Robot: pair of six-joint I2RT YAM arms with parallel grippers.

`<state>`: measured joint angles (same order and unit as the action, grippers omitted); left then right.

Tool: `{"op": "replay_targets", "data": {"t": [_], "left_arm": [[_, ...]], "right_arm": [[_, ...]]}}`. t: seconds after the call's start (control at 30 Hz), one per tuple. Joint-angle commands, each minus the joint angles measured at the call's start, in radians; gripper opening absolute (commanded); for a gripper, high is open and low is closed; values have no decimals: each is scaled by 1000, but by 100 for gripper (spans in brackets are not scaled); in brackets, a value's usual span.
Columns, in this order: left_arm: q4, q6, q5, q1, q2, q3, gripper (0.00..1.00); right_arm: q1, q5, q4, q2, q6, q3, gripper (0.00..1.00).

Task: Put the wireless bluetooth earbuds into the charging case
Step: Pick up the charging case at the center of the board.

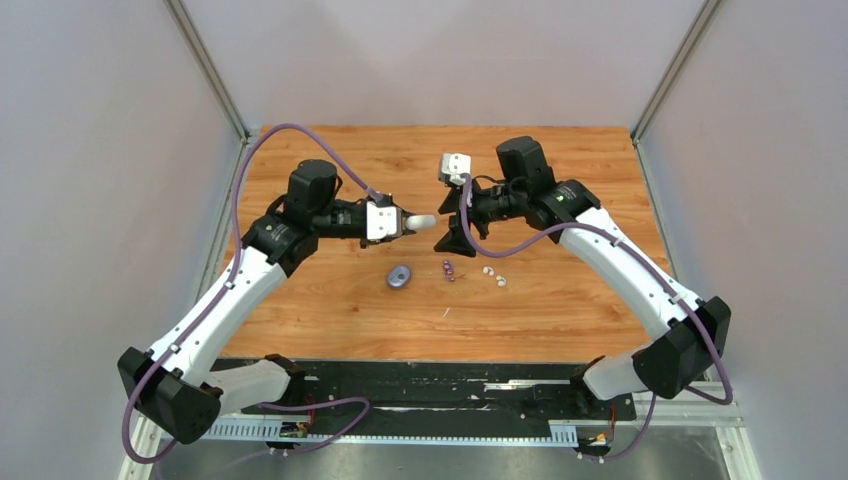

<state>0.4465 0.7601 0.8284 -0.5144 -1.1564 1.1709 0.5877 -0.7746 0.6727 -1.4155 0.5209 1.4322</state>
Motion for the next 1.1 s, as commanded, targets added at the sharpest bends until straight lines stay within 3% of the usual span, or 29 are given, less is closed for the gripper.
{"op": "replay_targets", "data": {"t": [0.0,0.17,0.43,0.67,0.83,1.07], "left_arm": [[33,132,-16,-19,35,-10,0],[42,105,-27,-25,25,-5,0],[-63,-100,-56,-25,15,-6,0],[-93,-171,-63,-25,-4,-2,0],[-150,-330,-126,-26,-33,10,0],[-237,-575,-143,-25,-75,17,0]], "right_arm": [[6,-54,-34,-14,-6,56,81],[29,-67,-86,-13,30,60,80],[83,-41,-119,30,150,2,59],[122,87,-235,102,203,-80,27],[162,179,-373,190,261,-181,17],[207,292,-510,271,308,-289,13]]}}
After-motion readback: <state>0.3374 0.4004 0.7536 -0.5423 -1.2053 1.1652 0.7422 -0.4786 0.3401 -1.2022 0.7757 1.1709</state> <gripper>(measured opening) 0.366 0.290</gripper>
